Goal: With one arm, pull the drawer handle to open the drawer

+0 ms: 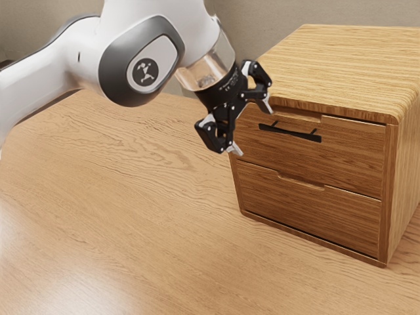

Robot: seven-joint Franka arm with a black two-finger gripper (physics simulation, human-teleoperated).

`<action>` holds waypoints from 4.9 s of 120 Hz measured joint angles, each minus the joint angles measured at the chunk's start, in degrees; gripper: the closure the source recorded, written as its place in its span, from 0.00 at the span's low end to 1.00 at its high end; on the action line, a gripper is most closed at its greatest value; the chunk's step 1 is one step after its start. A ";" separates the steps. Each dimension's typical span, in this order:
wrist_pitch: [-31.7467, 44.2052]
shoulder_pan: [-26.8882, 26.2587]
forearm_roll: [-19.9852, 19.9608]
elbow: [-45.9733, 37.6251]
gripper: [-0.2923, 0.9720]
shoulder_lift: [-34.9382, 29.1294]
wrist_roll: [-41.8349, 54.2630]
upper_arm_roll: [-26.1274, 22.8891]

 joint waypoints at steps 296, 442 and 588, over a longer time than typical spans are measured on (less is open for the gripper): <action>-4.50 -2.77 -0.63 -0.36 0.83 -0.31 -1.19 -0.39; -2.86 -4.40 -0.81 -17.41 0.85 -15.23 -3.37 -0.32; -1.69 -4.50 -0.64 -29.14 0.85 -27.67 -5.94 -5.72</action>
